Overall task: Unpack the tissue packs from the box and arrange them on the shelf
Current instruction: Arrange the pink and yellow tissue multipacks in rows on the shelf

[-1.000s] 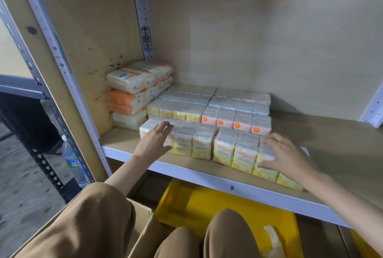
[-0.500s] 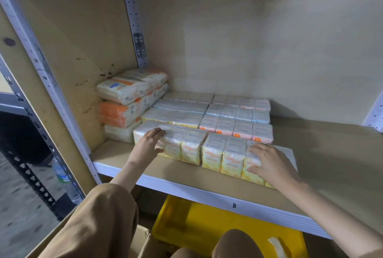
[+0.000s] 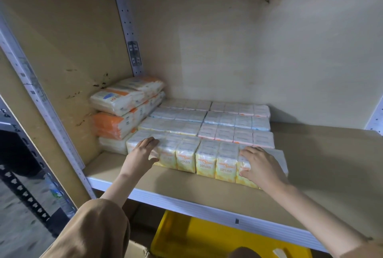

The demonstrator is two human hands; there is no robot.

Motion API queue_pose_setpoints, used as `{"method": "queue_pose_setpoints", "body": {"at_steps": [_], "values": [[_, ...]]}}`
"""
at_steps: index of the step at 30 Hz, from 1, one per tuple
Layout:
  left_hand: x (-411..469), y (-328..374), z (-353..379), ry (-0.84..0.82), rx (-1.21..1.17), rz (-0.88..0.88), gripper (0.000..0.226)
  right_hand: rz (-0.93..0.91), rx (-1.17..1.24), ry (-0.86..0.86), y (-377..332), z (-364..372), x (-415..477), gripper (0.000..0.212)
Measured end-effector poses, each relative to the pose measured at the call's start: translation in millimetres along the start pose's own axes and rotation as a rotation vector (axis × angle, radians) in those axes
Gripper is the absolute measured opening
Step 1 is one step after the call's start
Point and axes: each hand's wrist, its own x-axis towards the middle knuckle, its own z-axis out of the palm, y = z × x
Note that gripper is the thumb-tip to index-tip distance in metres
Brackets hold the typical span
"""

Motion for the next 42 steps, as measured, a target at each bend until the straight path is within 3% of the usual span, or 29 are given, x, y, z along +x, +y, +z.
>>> {"method": "queue_pose_setpoints", "body": {"at_steps": [14, 31, 36, 42], "values": [[3.2, -5.0, 1.5, 0.005, 0.001, -0.024, 0.059, -0.020, -0.015, 0.017, -5.8, 2.7, 3.4, 0.047], [6.8, 1.3, -10.6, -0.113, 0.023, -0.049, 0.063, -0.022, -0.060, 0.034, -12.2, 5.5, 8.8, 0.049], [5.1, 14.4, -33.4, -0.181, 0.093, -0.045, 0.055, -0.011, -0.009, -0.071, -11.6, -14.3, 9.9, 0.045], [-32.1, 42.3, -53.5, -0.161, 0.064, 0.014, 0.040, 0.003, 0.125, 0.016, -16.8, -24.0, -14.5, 0.031]]}}
